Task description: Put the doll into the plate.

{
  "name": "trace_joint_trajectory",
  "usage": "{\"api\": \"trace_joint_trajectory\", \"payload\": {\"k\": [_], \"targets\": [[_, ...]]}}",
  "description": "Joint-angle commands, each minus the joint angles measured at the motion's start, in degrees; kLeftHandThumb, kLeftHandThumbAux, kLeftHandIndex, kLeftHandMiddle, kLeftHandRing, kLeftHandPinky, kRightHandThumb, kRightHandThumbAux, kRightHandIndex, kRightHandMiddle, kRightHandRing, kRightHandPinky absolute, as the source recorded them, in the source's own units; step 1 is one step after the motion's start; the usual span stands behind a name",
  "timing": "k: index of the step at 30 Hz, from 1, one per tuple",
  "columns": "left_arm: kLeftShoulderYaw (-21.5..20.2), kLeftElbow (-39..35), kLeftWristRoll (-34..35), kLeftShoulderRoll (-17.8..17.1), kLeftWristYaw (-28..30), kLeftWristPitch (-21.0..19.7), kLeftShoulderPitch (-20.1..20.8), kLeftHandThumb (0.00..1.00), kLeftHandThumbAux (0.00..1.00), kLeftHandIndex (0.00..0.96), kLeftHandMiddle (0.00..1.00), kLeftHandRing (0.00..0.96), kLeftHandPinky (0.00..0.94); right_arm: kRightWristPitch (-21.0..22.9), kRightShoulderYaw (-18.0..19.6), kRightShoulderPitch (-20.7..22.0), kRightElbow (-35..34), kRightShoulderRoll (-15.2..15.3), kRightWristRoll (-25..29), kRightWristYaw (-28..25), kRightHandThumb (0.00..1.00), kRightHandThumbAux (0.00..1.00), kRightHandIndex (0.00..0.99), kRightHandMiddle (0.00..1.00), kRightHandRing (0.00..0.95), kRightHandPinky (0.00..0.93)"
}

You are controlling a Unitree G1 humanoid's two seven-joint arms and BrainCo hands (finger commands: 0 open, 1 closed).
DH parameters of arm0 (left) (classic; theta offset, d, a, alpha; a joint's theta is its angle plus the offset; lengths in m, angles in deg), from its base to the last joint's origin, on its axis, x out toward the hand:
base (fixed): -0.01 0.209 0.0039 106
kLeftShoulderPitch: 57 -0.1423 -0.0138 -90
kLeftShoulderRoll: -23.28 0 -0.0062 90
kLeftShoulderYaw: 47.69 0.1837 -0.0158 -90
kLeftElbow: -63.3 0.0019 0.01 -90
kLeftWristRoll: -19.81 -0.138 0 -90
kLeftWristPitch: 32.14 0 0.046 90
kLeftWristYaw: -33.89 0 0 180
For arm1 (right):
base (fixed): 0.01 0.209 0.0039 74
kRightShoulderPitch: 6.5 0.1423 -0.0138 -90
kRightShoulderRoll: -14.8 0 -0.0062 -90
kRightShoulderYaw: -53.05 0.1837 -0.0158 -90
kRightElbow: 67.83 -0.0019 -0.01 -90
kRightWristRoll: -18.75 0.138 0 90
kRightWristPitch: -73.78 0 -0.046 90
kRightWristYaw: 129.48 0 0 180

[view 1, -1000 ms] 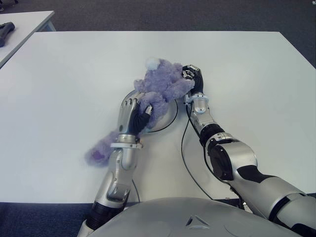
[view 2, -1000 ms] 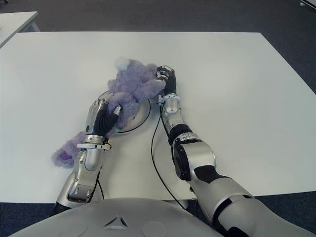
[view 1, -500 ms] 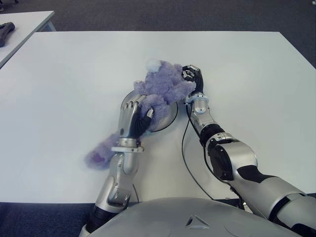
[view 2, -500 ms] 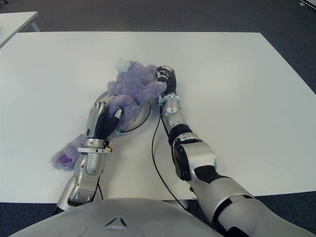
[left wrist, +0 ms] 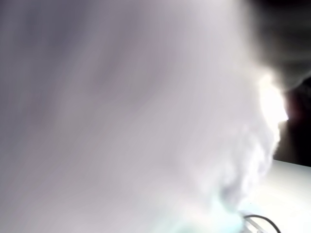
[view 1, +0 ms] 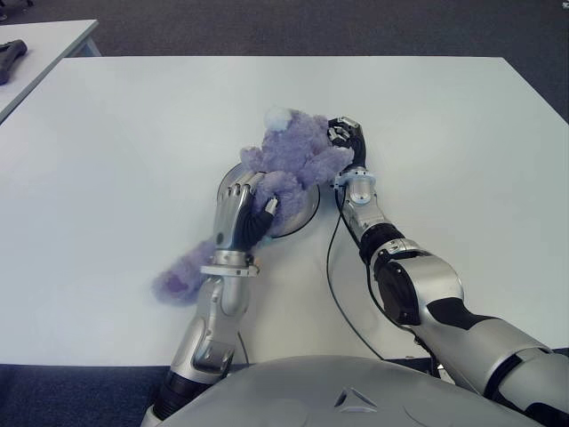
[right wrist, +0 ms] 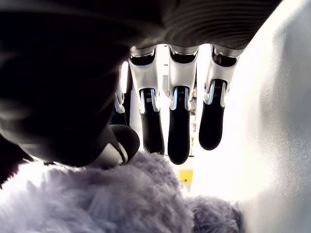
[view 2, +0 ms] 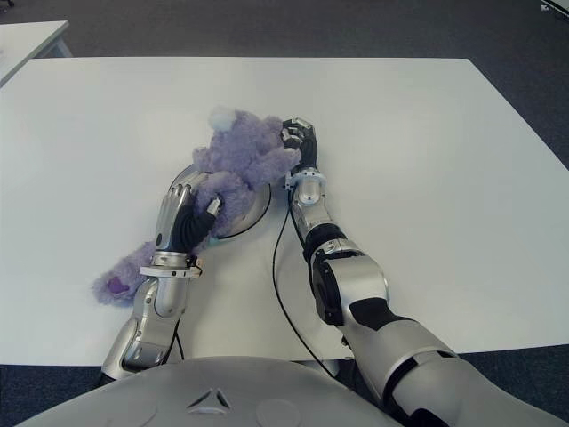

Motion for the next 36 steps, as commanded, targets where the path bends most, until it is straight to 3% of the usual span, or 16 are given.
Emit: {"api": "trace_joint_trajectory", "payload": {"k": [1, 5, 6, 7, 9, 10, 12, 13, 15, 17, 27, 36], "targets": [[0.50, 3.26, 1.67, -2.43, 3.79, -0.32, -3.62, 0.686, 0.702, 0.423, 0.605, 0.588, 0.558, 4.12, -0.57, -12.60, 7.11, -0.49, -1.56, 0.13, 0.688, 0.736, 0.414, 0.373, 0.374, 0.364], [0.37, 2.31, 1.81, -2.35, 4.90, -1.40, -4.21, 0.682, 0.705, 0.417, 0.536, 0.548, 0.554, 3.98, -0.55, -12.62, 7.10, -0.49, -1.48, 0.06, 0.690, 0.735, 0.415, 0.374, 0.373, 0.365], [0.40, 2.08, 1.76, -2.24, 5.31, -1.93, -4.27, 0.361, 0.515, 0.224, 0.388, 0.484, 0.558, 3.95, -0.53, -12.62, 7.09, -0.49, -1.45, 0.02, 0.690, 0.736, 0.415, 0.375, 0.373, 0.365], [0.42, 1.87, 1.66, -2.11, 5.70, -2.48, -4.33, 0.276, 0.468, 0.175, 0.350, 0.468, 0.560, 3.91, -0.52, -12.62, 7.09, -0.50, -1.42, -0.03, 0.690, 0.736, 0.415, 0.376, 0.373, 0.365], [0.36, 1.47, 1.51, -2.03, 6.16, -3.03, -4.52, 0.233, 0.440, 0.133, 0.307, 0.439, 0.549, 3.86, -0.52, -12.61, 7.08, -0.51, -1.41, -0.07, 0.690, 0.736, 0.415, 0.376, 0.373, 0.363], [0.33, 1.28, 1.43, -2.03, 6.31, -3.18, -4.62, 0.214, 0.432, 0.110, 0.289, 0.418, 0.493, 3.85, -0.53, -12.61, 7.08, -0.51, -1.41, -0.08, 0.691, 0.736, 0.415, 0.376, 0.374, 0.370], [0.24, 0.82, 1.16, -1.98, 6.63, -3.60, -4.84, 0.184, 0.419, 0.081, 0.261, 0.389, 0.466, 3.89, -0.55, -12.59, 7.08, -0.51, -1.42, -0.13, 0.691, 0.735, 0.415, 0.376, 0.375, 0.370], [0.20, 0.71, 1.12, -1.96, 6.70, -3.71, -4.89, 0.171, 0.415, 0.073, 0.248, 0.353, 0.399, 3.92, -0.56, -12.58, 7.08, -0.51, -1.42, -0.14, 0.691, 0.735, 0.415, 0.376, 0.373, 0.359], [0.14, 0.60, 1.13, -1.92, 6.73, -3.84, -4.94, 0.167, 0.415, 0.070, 0.245, 0.343, 0.379, 3.97, -0.58, -12.57, 7.08, -0.52, -1.44, -0.12, 0.691, 0.735, 0.415, 0.376, 0.373, 0.356], [0.05, 0.57, 1.27, -1.86, 6.68, -3.85, -5.00, 0.141, 0.418, 0.055, 0.223, 0.292, 0.298, 3.99, -0.63, -12.57, 7.08, -0.52, -1.47, -0.04, 0.691, 0.735, 0.415, 0.377, 0.371, 0.350], [-0.44, 0.73, 3.28, -1.86, 6.23, -2.89, -5.30, 0.091, 0.427, 0.036, 0.189, 0.240, 0.251, 4.24, -0.77, -12.53, 7.10, -0.57, -1.57, 0.30, 0.690, 0.736, 0.415, 0.377, 0.374, 0.357], [-0.63, 1.09, 3.59, -2.37, 6.62, -3.03, -5.17, 0.047, 0.428, 0.009, 0.154, 0.172, 0.086, 4.39, -0.80, -12.49, 7.10, -0.65, -1.59, 0.66, 0.691, 0.735, 0.416, 0.380, 0.371, 0.344]]}}
